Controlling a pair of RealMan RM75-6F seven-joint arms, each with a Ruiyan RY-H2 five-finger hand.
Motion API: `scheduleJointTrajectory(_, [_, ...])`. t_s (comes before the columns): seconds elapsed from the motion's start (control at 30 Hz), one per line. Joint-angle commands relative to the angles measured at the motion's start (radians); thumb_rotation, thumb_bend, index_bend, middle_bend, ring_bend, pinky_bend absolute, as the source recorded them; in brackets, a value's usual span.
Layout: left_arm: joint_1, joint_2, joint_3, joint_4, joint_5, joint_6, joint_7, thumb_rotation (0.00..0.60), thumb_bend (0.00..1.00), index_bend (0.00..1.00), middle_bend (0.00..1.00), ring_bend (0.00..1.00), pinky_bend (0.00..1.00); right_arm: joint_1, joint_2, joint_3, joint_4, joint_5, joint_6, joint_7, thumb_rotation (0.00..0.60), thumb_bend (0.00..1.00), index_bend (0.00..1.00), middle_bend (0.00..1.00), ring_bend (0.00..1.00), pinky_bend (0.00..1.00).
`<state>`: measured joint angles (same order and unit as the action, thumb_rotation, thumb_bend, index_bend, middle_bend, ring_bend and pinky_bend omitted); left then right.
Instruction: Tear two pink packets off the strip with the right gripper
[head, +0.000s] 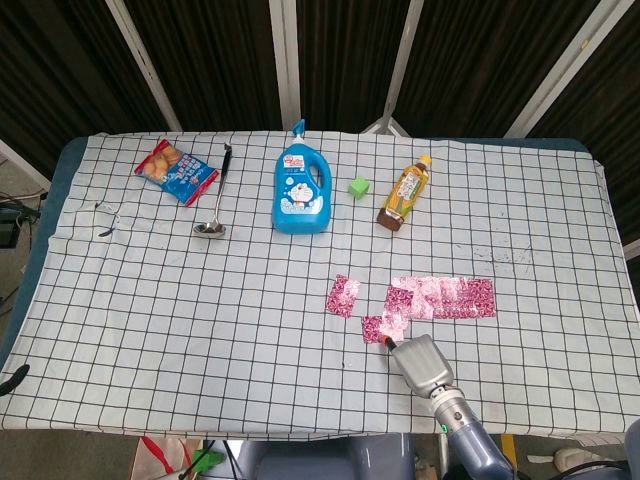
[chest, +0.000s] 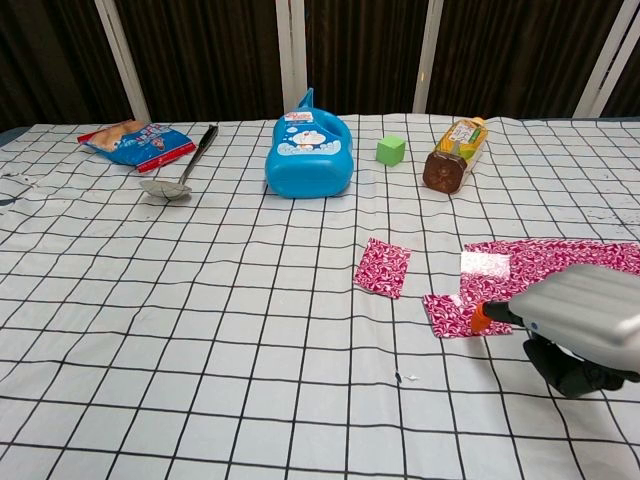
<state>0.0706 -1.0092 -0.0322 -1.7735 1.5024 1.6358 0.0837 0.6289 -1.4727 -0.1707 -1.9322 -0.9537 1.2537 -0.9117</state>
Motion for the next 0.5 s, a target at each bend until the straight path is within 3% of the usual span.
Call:
scheduleJointTrajectory(0.03, [0.000,0.000,0.000,0.000,-0.001,0.000,0.000,0.600,0.28,0.14,0.00,0.00,0.08,-0.014,0.018,-0.021,-0.025,-0.017,0.009,-0.005,0.600,0.81,0.21,0.85,0.89,0.71])
scheduleJointTrajectory(0.23, [0.001,0.000,0.000,0.000,0.000,0.001,0.000,0.600,0.27,0.14,0.00,0.00,0.08,-0.038,0.053,-0.049,-0.061,-0.062,0.019,0.009,0.600,0.81,0.21,0.85,0.89,0.71])
scheduleJointTrajectory(0.5, [0.002,-0.002,0.001,-0.002,0.002,0.002,0.008,0.600,0.28,0.14,0.00,0.00,0.08,-0.044,0.052,0.008,-0.049,-0.091,0.038,0.030,0.600,0.81,0.21,0.85,0.89,0.71])
